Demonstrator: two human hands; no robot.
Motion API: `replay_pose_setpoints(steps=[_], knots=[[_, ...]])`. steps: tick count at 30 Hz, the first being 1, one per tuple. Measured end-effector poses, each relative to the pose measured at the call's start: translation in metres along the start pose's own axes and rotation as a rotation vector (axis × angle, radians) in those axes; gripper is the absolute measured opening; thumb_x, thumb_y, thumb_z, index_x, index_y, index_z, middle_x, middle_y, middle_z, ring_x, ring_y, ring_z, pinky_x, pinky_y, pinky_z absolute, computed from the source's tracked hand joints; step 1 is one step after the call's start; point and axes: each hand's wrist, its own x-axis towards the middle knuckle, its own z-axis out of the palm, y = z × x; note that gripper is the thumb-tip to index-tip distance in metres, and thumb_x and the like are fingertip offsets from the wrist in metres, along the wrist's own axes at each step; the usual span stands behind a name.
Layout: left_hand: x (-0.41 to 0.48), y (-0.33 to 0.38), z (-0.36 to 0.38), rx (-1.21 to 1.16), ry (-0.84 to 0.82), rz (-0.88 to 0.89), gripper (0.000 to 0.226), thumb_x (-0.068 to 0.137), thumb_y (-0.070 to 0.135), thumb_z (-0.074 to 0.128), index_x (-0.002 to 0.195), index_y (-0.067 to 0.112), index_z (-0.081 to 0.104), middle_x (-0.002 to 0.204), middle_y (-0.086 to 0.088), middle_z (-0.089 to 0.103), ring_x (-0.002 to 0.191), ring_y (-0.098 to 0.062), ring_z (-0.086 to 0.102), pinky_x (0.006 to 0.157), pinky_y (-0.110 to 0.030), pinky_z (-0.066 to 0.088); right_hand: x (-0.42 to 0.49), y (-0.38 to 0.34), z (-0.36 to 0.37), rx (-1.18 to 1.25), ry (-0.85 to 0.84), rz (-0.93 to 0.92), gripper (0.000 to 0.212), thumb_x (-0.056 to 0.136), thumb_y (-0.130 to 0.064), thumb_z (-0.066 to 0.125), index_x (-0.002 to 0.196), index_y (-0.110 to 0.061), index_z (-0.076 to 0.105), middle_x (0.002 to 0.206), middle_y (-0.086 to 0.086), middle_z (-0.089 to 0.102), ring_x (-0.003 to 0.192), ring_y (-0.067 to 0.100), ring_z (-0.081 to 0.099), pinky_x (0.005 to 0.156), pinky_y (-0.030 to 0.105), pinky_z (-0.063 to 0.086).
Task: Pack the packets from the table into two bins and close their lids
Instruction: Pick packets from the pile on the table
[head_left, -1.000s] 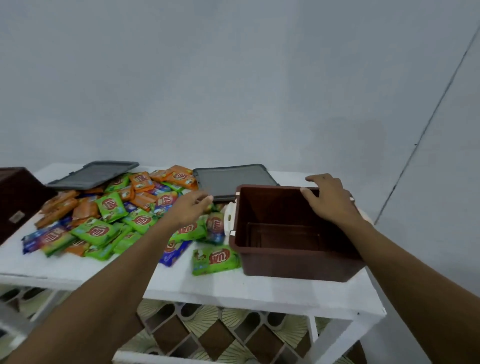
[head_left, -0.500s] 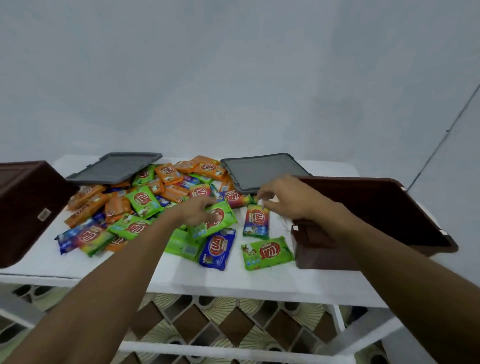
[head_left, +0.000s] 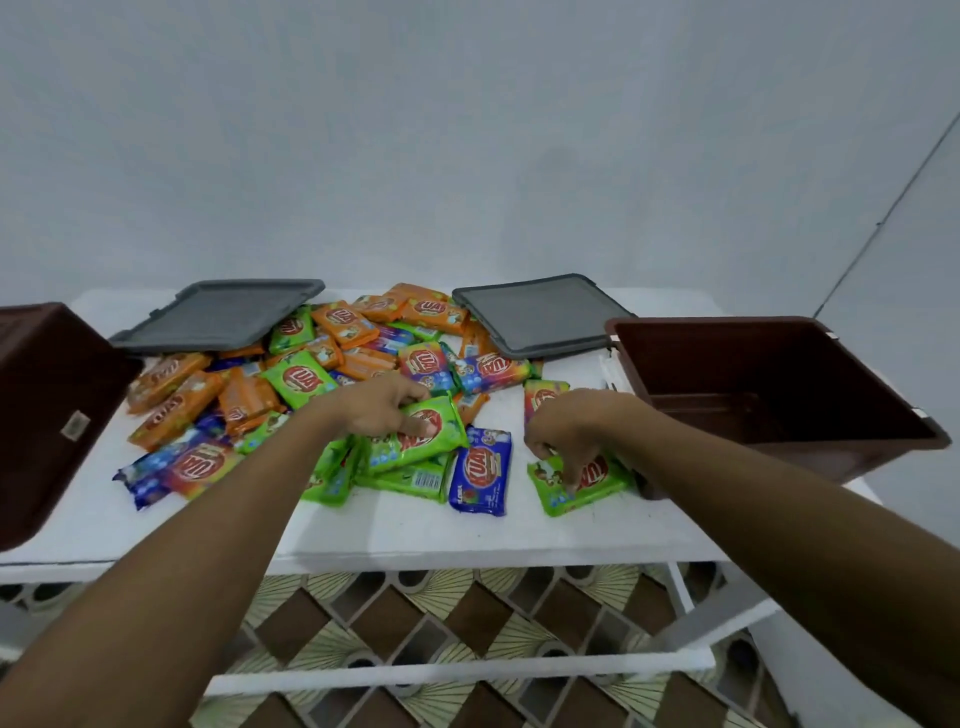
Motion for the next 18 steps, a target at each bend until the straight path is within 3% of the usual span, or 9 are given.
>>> replay_pose_setpoints(steps=[2,4,7,9,11,14,16,18], knots=[[0.001,-0.002,-0.002,-0.031,-0.021,0.012,0.056,0.085,0.036,0.070,0.129,0.005,0.056,0.132,-0.008,0.060,0.108,-0.015,0.060,0.086,-0.028,0.046,0.000,0.002,-0.002,0.070,-0.006,-0.014,0.042,0.074,-0.041,0.080,0.101,-0.025,0.052,0.093,-0.005,0.054,0.092,0.018,0.055,0.082,0.036,0.052],[0.002,-0.003,-0.006,-0.044,-0.032,0.008,0.060,0.085,0.037,0.070,0.134,0.007,0.053,0.139,-0.007,0.055,0.123,-0.019,0.054,0.100,-0.035,0.044,-0.001,0.004,-0.007,0.209,0.027,-0.033,0.035,0.078,-0.034,0.077,0.098,-0.022,0.050,0.088,-0.008,0.049,0.089,0.017,0.054,0.075,0.032,0.050],[0.001,-0.001,-0.017,-0.037,-0.010,0.031,0.068,0.082,0.046,0.069,0.138,0.012,0.050,0.145,-0.006,0.047,0.133,-0.022,0.044,0.111,-0.042,0.037,-0.009,0.017,-0.022,0.591,0.159,-0.086,0.027,0.085,-0.028,0.072,0.105,-0.022,0.056,0.106,-0.006,0.062,0.095,0.016,0.064,0.081,0.032,0.055],[0.000,0.003,-0.027,-0.070,0.007,0.048,0.078,0.075,0.058,0.069,0.135,0.011,0.051,0.146,-0.011,0.047,0.133,-0.024,0.045,0.111,-0.046,0.037,-0.021,0.027,-0.034,0.904,0.200,-0.115,0.028,0.089,-0.027,0.069,0.115,-0.020,0.061,0.114,-0.002,0.070,0.096,0.017,0.071,0.087,0.039,0.058],[0.000,0.016,-0.039,-0.092,0.019,0.074,0.076,0.078,0.054,0.068,0.136,0.009,0.050,0.147,-0.010,0.046,0.134,-0.024,0.044,0.111,-0.044,0.036,-0.035,0.037,-0.043,1.092,0.236,-0.149,0.027,0.092,-0.026,0.065,0.118,-0.018,0.063,0.113,0.003,0.072,0.095,0.020,0.072,0.085,0.039,0.058],[0.003,0.041,-0.051,-0.110,0.022,0.103,0.063,0.081,0.045,0.067,0.133,0.011,0.055,0.139,-0.001,0.055,0.129,-0.022,0.050,0.108,-0.041,0.041,-0.053,0.057,-0.045,1.257,0.290,-0.201,0.024,0.094,-0.022,0.062,0.116,-0.014,0.064,0.110,0.009,0.073,0.092,0.022,0.072,0.078,0.034,0.059],[0.007,0.062,-0.053,-0.119,0.028,0.130,0.071,0.071,0.057,0.071,0.124,0.012,0.062,0.124,0.004,0.065,0.117,-0.022,0.058,0.101,-0.037,0.045,-0.066,0.076,-0.039,1.340,0.332,-0.195,0.022,0.094,-0.018,0.060,0.115,-0.011,0.065,0.109,0.012,0.072,0.088,0.021,0.071,0.075,0.030,0.058],[0.019,0.081,-0.051,-0.136,0.024,0.150,0.075,0.061,0.068,0.075,0.117,0.019,0.067,0.116,-0.002,0.070,0.110,-0.025,0.064,0.099,-0.047,0.049,-0.081,0.100,-0.027,1.386,0.387,-0.180,0.023,0.094,-0.016,0.060,0.114,-0.008,0.066,0.106,0.013,0.072,0.084,0.017,0.070,0.071,0.026,0.057]])
